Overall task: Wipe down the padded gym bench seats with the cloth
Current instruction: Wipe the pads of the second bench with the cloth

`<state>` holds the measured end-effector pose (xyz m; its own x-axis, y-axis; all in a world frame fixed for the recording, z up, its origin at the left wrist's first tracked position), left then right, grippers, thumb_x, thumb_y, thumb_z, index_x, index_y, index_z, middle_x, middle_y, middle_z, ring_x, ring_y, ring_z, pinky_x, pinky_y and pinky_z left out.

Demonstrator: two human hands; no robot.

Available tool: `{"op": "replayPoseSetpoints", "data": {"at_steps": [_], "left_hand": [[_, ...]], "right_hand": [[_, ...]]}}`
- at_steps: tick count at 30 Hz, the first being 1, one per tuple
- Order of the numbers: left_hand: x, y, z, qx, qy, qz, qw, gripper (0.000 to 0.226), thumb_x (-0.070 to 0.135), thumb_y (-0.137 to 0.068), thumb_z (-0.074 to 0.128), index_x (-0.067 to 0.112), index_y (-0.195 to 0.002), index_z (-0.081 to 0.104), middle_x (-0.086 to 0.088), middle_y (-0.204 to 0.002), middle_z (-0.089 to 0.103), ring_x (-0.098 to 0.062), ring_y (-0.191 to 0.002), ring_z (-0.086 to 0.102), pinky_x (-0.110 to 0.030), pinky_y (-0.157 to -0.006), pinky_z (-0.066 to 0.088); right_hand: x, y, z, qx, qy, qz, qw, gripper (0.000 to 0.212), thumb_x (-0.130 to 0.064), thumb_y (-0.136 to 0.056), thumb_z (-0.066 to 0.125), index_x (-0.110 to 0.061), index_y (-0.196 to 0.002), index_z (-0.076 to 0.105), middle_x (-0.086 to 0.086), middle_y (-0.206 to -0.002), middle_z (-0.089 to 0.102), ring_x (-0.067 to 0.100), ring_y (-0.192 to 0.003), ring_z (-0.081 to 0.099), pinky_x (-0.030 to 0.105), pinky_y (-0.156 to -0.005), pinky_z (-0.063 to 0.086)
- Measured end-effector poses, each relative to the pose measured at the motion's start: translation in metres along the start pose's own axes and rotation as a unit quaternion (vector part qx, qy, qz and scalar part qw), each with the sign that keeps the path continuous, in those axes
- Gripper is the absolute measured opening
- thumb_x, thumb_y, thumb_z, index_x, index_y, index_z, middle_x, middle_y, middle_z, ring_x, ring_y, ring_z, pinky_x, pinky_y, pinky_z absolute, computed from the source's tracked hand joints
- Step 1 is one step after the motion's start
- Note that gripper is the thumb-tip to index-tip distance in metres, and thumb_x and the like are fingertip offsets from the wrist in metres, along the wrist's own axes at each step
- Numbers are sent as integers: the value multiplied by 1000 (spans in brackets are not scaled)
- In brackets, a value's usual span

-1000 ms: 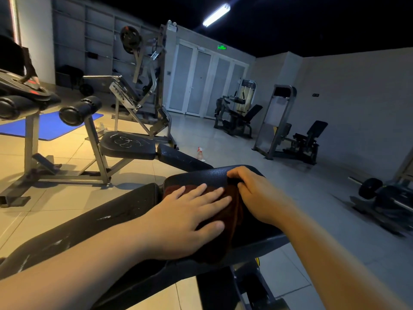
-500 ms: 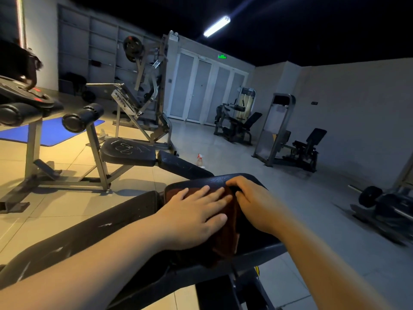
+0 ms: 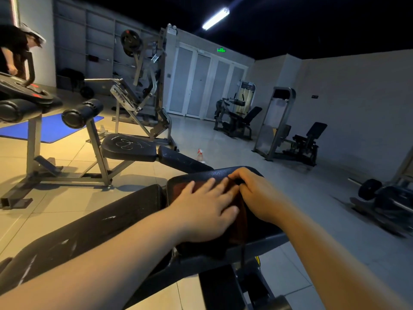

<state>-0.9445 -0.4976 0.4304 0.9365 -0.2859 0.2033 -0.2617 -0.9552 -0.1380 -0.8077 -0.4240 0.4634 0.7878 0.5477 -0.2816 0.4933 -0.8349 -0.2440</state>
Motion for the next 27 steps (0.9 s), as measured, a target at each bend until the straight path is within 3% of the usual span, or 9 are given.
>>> {"op": "replayPoseSetpoints", "data": {"at_steps": [4, 7, 10, 13, 17, 21, 24, 27], "left_hand": [[-7, 47, 5, 44, 4, 74, 996, 55, 60, -102, 20, 53, -152, -1, 28, -161, -11, 1, -148, -16, -38, -122, -10], [-32, 59, 1, 47, 45, 62, 996, 54, 60, -101, 21, 54, -152, 8, 32, -160, -4, 8, -147, -11, -28, -121, -7], [-55, 36, -7, 27, 120, 13, 992, 50, 52, -104, 26, 48, -153, 18, 28, -161, 3, 6, -148, -4, -33, -124, -2], [-77, -11, -7, 16, 109, -67, 992, 54, 48, -106, 24, 35, -158, 13, 15, -165, 4, -9, -152, 2, -39, -125, 3], [-74, -40, -3, 11, 82, -149, 985, 62, 57, -102, 20, 38, -157, -1, 9, -167, 6, -20, -153, 6, -56, -120, 12], [-55, -5, -3, 36, 98, -67, 992, 54, 61, -101, 27, 45, -152, 22, 15, -166, 5, -10, -153, -3, -55, -122, 2], [-54, 30, 4, 30, 104, -2, 994, 58, 68, -96, 26, 54, -152, 15, 28, -162, -3, 0, -149, -13, -46, -123, -7], [-62, 31, -1, 17, 119, -22, 993, 53, 64, -99, 25, 56, -150, 15, 27, -162, -3, -2, -150, -10, -45, -124, -2]], "right_hand": [[2, 4, 1, 0, 13, -8, 1000, 37, -24, -107, 34, -39, -138, 47, -7, -135, 59, 11, -113, 57, 36, -98, 48], [3, 3, 1, 9, 19, -6, 1000, 36, -27, -106, 33, -45, -135, 45, -9, -130, 60, 12, -106, 60, 41, -94, 52], [3, 2, 1, 3, 21, 0, 1000, 36, -28, -106, 31, -47, -134, 44, -10, -123, 62, 11, -98, 62, 44, -90, 54], [3, 2, 0, -3, 13, 6, 1000, 36, -27, -107, 32, -44, -136, 45, -9, -118, 62, 9, -90, 63, 42, -86, 55], [1, 1, -1, 2, 7, 0, 1000, 36, -28, -107, 34, -40, -138, 46, -10, -131, 59, 8, -103, 59, 37, -93, 52], [3, 0, 1, 6, 6, -5, 1000, 34, -31, -106, 34, -42, -136, 47, -9, -131, 60, 10, -106, 60, 42, -94, 52], [2, 1, 1, 3, 11, -6, 1000, 35, -31, -106, 33, -42, -136, 47, -10, -130, 60, 9, -104, 60, 38, -93, 52], [1, 3, 0, -3, 18, -1, 1000, 38, -30, -108, 32, -40, -142, 46, -9, -138, 57, 11, -113, 57, 31, -93, 47]]}}
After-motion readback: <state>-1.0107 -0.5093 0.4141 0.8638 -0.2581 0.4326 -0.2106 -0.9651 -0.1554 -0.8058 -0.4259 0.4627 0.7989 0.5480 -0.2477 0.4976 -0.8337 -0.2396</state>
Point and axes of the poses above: each hand's wrist, its own y-axis away from the middle knuckle, its own z-axis out of the palm, x = y × z, the point moved 4 cm from there along -y, towards the middle knuckle
